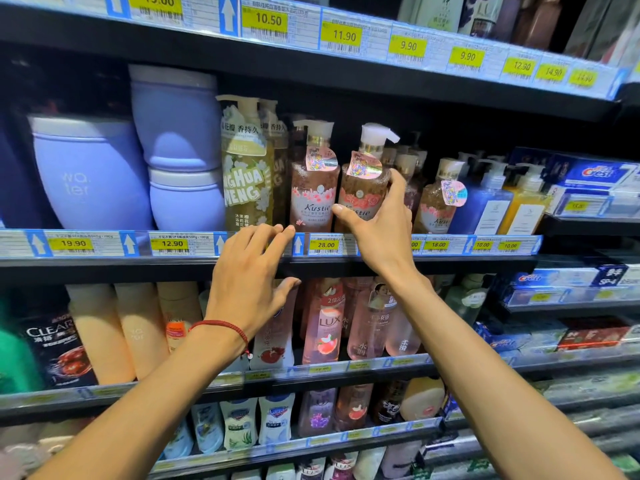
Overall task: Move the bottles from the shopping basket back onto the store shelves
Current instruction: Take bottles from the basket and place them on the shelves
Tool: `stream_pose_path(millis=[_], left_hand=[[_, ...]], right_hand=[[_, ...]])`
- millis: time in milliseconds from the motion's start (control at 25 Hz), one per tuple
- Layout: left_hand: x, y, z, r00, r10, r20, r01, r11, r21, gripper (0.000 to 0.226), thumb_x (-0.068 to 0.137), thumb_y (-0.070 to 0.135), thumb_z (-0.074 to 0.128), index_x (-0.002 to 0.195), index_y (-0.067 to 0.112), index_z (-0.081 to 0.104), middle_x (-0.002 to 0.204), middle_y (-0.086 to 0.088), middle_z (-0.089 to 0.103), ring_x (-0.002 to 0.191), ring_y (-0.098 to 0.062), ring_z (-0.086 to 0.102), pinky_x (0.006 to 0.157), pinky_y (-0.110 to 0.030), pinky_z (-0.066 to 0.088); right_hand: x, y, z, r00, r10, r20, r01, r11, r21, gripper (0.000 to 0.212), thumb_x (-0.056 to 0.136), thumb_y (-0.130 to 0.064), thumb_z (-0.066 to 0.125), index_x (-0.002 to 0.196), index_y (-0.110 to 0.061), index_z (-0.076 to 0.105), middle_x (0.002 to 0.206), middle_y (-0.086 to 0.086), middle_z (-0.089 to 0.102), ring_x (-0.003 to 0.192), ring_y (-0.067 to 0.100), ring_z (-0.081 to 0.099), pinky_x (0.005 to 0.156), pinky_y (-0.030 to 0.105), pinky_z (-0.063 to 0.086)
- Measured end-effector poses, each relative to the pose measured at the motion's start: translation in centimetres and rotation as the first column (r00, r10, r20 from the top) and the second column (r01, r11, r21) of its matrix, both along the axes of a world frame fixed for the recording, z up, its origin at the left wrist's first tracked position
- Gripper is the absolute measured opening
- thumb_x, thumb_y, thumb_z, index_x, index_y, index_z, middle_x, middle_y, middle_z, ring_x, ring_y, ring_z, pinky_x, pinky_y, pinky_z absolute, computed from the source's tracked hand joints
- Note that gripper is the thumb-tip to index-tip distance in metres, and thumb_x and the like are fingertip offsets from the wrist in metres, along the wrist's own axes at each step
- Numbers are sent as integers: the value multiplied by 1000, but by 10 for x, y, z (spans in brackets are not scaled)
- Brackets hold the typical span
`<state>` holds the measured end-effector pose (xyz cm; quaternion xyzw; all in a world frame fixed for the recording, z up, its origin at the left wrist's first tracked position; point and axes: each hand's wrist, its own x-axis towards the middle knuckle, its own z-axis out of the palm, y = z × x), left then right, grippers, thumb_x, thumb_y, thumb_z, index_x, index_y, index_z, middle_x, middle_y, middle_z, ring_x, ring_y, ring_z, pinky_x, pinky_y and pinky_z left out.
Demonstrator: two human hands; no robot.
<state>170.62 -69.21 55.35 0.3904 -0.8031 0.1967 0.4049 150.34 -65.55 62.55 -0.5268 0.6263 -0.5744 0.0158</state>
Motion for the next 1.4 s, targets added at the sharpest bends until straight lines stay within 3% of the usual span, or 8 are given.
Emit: stream_pose_path(millis=[240, 360, 560, 840, 1040, 1160, 1280, 1400], left_hand=[[-1, 3, 0, 1000, 8, -4, -8, 1000, 9, 79, 73, 37, 88, 140, 11, 56, 126, -9, 60, 116, -30, 55, 99, -46, 49], [-1, 4, 1, 1000, 17, 5, -17, 1000, 17, 79, 73, 38, 88, 140, 12, 56, 126, -8, 60, 116, -29, 55, 99, -45, 48], [-1, 6, 3, 1000, 23, 17, -24, 999, 36, 79, 73, 39, 88, 140, 12, 55, 125, -7, 60, 115, -29, 55, 99, -44, 48], [-1, 12, 6, 999, 27, 28, -29, 996, 85, 79, 74, 36, 87, 141, 12, 54, 128, -8, 58, 118, -29, 53, 102, -44, 48], [0, 15, 9, 997, 28, 68, -36, 993, 115, 78, 76, 32, 86, 142, 11, 51, 129, -9, 56, 120, -29, 51, 104, -43, 46], [1, 16, 11, 996, 20, 90, -33, 989, 144, 77, 79, 30, 81, 145, 10, 48, 132, -10, 54, 123, -30, 49, 107, -43, 44], [3, 21, 16, 988, 26, 154, -53, 984, 172, 77, 86, 38, 71, 150, 8, 42, 138, -14, 50, 129, -33, 45, 114, -46, 40], [5, 36, 20, 962, 94, 256, -131, 983, 131, 78, 90, 47, 61, 154, 9, 37, 152, -16, 44, 142, -37, 37, 121, -53, 30]], right_hand=[[-6, -4, 2, 996, 21, -85, -14, 997, 72, 88, 89, -45, 80, 153, -15, 28, 123, -2, 67, 111, 15, 63, 99, 35, 52], [-10, -5, 0, 994, 12, -110, -5, 998, 63, 87, 87, -52, 79, 152, -18, 33, 128, -3, 69, 117, 15, 66, 103, 39, 54], [-15, -5, -6, 988, 9, -151, 3, 997, 75, 93, 86, -59, 76, 156, -20, 29, 133, -3, 68, 121, 16, 66, 101, 33, 53], [-26, -2, -18, 970, 22, -242, 6, 993, 114, 98, 85, -74, 62, 158, -23, 23, 141, -1, 64, 127, 19, 62, 105, 47, 54], [-27, 16, -31, 932, -15, -362, 63, 991, 122, 80, 100, -59, 55, 162, -18, 23, 159, 4, 47, 144, 23, 46, 117, 43, 41], [-26, 31, -35, 909, -41, -415, 61, 998, 33, 60, 104, -42, 58, 154, -15, 39, 151, 2, 52, 138, 18, 47, 113, 32, 39], [-20, 49, -39, 815, -135, -563, 105, 991, -86, 48, 99, -33, 62, 142, -11, 56, 141, 5, 58, 130, 21, 52, 108, 38, 45], [-11, 75, -45, 697, -155, -701, 129, 988, -90, 53, 93, -38, 64, 138, -11, 60, 144, 8, 57, 135, 27, 51, 113, 41, 41]])
